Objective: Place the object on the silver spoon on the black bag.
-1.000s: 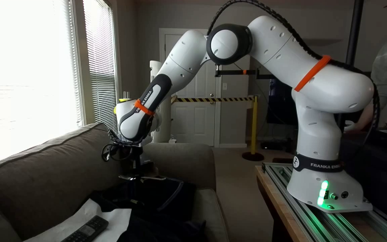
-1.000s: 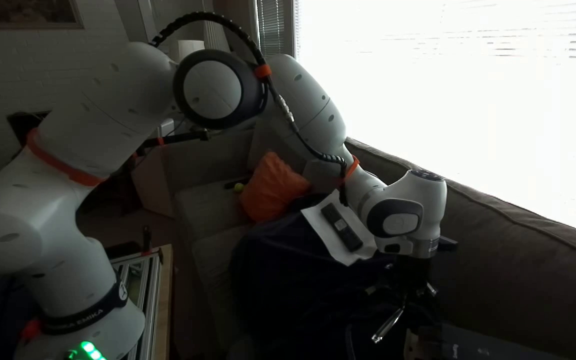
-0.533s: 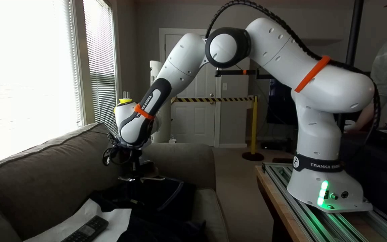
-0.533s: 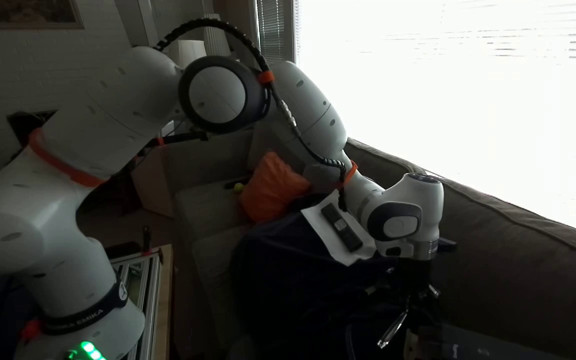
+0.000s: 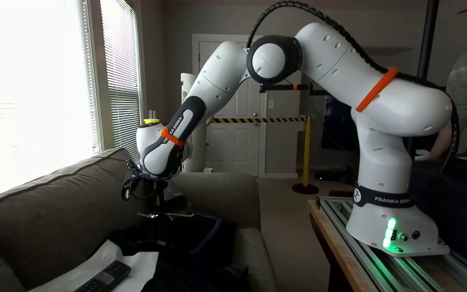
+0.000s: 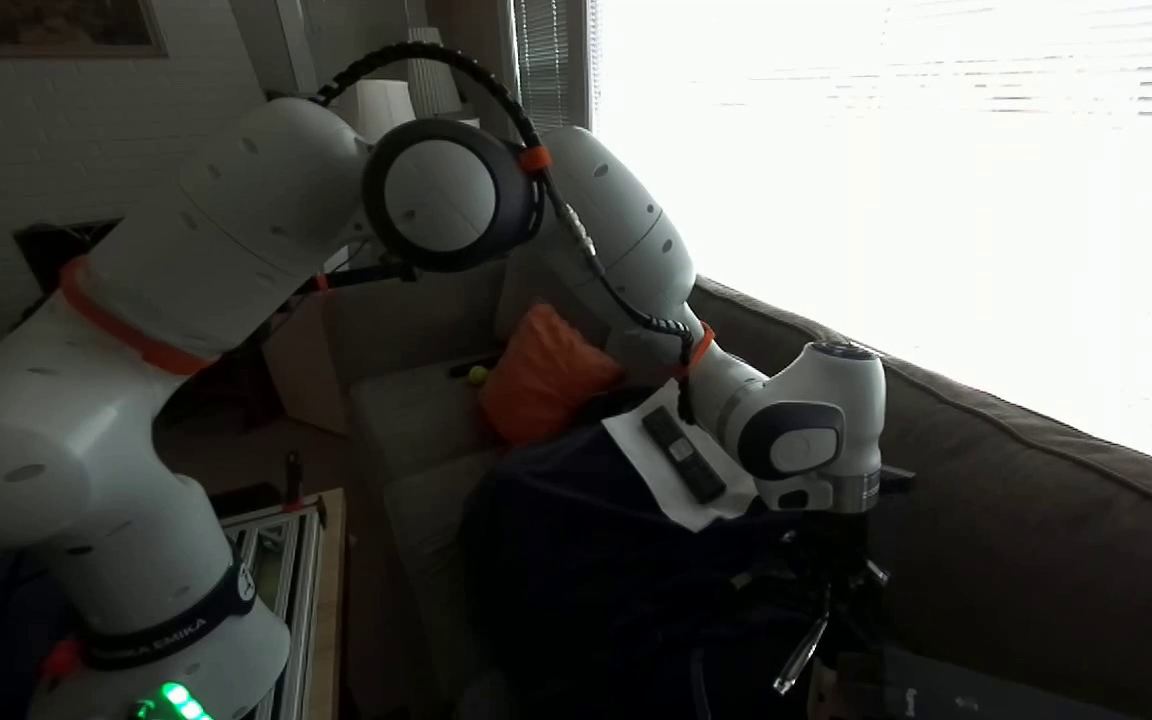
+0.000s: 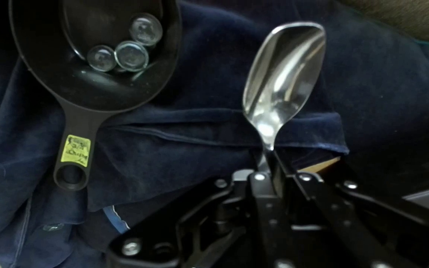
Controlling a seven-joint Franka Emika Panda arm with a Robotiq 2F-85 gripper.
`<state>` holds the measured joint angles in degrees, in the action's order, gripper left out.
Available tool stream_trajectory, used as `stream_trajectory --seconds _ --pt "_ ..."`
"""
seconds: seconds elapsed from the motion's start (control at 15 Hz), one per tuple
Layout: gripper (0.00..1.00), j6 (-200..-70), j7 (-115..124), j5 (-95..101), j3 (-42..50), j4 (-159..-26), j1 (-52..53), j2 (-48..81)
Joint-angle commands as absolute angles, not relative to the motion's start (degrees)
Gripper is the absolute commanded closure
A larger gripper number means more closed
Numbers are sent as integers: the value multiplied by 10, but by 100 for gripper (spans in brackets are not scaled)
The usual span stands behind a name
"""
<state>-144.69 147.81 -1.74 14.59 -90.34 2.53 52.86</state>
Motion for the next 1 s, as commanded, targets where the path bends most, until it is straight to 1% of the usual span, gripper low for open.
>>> stream_trajectory --seconds 0.0,0.33,0.4,0.47,0.53,0.67,0.93 --pt "98 -1469 1474 -18 144 -884 24 554" --pt "98 -1483 1455 -18 141 -884 21 559" --pt "66 -1485 1437 -17 136 -887 18 552" --pt "65 -1484 1437 -18 141 -888 22 548" --pt "60 -1484 1425 -14 143 -896 25 535" --pt "45 -1480 1384 -20 126 -915 17 503" --pt "14 -1426 1265 -26 89 -964 5 419"
